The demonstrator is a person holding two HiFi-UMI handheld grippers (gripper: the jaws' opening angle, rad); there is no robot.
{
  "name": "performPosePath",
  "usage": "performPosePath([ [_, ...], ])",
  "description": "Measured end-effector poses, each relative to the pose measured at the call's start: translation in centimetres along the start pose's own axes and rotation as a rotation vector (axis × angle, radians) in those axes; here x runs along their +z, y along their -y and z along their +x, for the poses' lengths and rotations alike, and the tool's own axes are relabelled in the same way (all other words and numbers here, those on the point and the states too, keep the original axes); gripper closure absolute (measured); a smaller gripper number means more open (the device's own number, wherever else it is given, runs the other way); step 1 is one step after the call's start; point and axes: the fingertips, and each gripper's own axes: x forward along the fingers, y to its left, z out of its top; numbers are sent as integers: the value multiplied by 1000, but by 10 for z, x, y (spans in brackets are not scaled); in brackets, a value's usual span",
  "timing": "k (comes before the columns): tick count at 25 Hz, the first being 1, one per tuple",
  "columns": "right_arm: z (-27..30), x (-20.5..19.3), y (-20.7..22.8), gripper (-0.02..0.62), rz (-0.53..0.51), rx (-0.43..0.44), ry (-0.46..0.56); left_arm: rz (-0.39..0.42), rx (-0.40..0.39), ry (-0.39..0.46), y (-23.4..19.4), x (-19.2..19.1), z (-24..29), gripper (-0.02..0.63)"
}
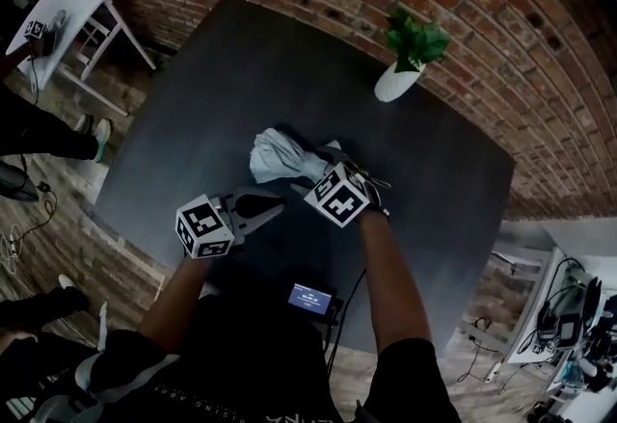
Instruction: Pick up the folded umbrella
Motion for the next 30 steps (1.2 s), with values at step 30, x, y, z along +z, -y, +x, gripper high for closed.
performPosePath([
  [30, 64, -18, 8, 273, -251, 142, -194, -59, 4, -55, -15, -20, 15, 604],
])
